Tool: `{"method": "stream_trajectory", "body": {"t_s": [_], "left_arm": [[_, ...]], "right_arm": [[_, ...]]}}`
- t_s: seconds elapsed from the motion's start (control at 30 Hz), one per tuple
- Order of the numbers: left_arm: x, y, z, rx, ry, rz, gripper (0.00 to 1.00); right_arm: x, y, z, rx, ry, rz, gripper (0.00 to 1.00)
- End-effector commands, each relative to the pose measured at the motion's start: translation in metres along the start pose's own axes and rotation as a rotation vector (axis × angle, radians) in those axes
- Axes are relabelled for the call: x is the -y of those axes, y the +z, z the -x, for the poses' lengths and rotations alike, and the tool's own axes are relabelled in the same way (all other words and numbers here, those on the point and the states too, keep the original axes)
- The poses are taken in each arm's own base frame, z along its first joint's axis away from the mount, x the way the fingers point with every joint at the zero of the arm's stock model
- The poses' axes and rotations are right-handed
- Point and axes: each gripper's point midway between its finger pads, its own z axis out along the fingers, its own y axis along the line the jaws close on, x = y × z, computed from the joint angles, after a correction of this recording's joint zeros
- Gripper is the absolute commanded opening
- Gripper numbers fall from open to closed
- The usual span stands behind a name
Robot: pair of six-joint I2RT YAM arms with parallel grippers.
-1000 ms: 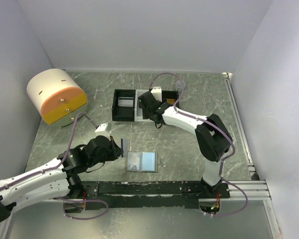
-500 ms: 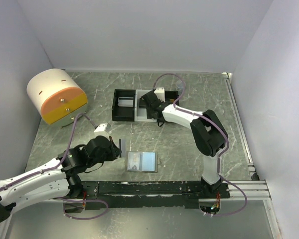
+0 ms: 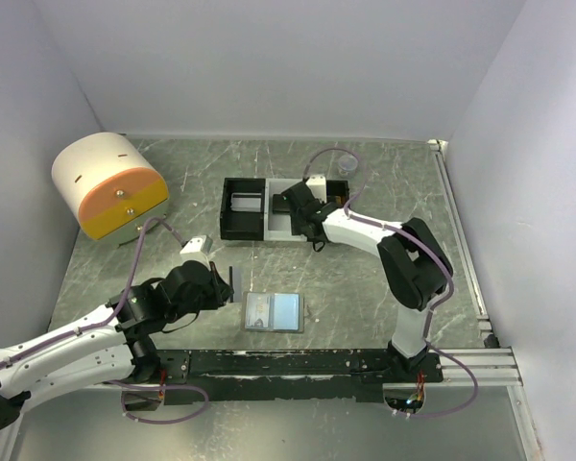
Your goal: Take the credit cards out of the card holder
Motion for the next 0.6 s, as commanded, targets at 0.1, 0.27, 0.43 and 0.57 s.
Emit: {"method": "stream_trajectory", "body": {"t_s": [0.1,0.27,0.43,0.57], "left_arm": [[0.011,-0.003,0.008,0.019,-0.015,-0.037,0.07],[0.015,-0.003,0.007,0.011,-0.009,-0.062,0.07],[0.028,0.000,0.004,0.004,0.010,-0.133,0.07],[0.038,0.005,0.000,-0.008,0.025,-0.199,0.07]], "right_arm": [[0.038,-0.011,-0.005,-0.009,-0.018,-0.063,0.72],[0.051,-0.017,-0.007,-0.006,-0.012,-0.067,0.72],[0.039,-0.039,0.011,0.037,0.012,0.055,0.72],[0.025,-0.077,0.038,0.138,0.073,0.230,0.71]]}}
